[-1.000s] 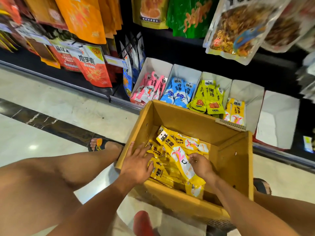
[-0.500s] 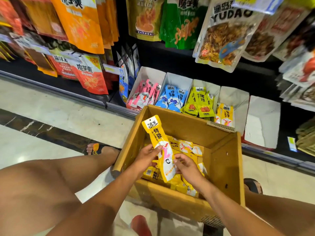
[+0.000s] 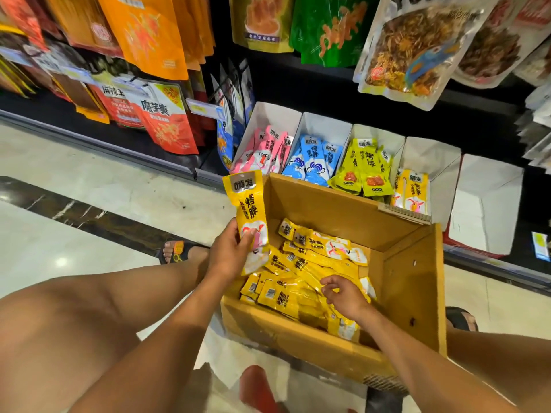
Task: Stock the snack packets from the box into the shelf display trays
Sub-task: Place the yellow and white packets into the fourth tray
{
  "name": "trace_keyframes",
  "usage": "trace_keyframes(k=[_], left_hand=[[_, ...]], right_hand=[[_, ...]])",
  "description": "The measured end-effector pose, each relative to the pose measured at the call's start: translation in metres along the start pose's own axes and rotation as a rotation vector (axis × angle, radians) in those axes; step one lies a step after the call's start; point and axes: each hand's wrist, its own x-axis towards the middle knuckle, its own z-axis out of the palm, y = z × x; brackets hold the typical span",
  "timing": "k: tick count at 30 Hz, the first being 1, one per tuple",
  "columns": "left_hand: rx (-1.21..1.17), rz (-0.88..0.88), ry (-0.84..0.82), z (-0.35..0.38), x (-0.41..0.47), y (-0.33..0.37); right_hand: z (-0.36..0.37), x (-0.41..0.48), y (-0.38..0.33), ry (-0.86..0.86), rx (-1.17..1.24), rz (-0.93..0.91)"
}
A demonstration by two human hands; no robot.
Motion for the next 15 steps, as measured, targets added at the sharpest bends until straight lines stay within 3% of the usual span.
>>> trace_keyframes(k=[15], left_hand=[[-0.168,-0.113,0.059,0.006,0.004,-0.020]], right_hand=[[0.050,0.040,0.019,-0.254,-0.640,-0.007]])
